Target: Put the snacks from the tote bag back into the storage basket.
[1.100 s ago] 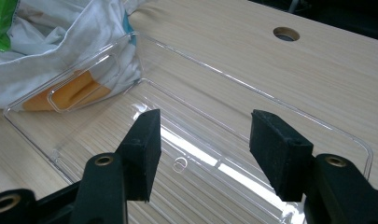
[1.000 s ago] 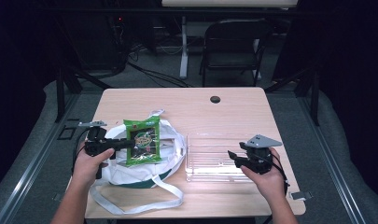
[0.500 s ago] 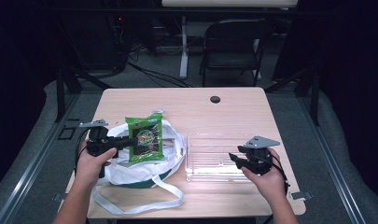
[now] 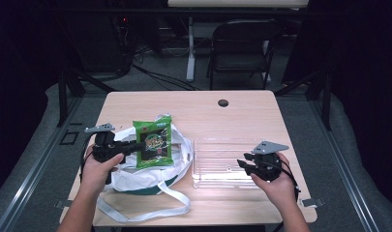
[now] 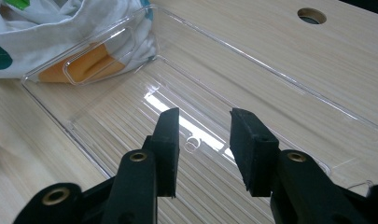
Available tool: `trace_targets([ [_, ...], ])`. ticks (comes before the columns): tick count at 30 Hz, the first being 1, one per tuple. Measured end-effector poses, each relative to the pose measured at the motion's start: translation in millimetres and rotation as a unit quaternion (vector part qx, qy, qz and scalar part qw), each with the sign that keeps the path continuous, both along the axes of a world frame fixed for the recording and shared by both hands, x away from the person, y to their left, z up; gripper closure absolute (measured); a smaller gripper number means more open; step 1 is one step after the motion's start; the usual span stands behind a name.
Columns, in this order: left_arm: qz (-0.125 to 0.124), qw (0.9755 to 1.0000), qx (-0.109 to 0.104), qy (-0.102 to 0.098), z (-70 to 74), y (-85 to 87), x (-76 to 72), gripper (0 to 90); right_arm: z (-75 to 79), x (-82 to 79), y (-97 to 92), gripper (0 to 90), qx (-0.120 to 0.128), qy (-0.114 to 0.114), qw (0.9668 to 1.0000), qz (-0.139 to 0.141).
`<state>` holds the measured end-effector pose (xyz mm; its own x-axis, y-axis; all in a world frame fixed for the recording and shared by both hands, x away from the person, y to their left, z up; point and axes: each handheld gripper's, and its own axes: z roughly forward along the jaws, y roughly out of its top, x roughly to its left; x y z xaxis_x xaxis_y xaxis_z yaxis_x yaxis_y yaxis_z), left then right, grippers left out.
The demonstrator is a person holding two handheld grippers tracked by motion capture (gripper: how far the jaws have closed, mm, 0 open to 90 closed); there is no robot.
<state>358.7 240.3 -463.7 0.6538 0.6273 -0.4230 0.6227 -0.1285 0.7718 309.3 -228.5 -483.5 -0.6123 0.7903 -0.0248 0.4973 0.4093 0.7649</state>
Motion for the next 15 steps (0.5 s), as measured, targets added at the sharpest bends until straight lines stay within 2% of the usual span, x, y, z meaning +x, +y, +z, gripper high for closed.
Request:
trace_targets([
  [5,-0.009,0.9999,-0.003,-0.005,2.3,-4.9,-0.8,73.4,6.8,0.2,0.1,64.8,-0.003,0.002,0.9999,0.015],
  [10,-0.016,0.9998,-0.004,-0.009,2.7,-12.2,-1.0,73.4,15.5,4.4,3.0,64.9,0.004,0.005,0.9994,0.033],
  [15,-0.024,0.9996,-0.008,-0.010,4.0,-19.2,0.4,73.5,23.3,7.4,8.2,64.6,-0.011,0.015,0.9985,0.051],
])
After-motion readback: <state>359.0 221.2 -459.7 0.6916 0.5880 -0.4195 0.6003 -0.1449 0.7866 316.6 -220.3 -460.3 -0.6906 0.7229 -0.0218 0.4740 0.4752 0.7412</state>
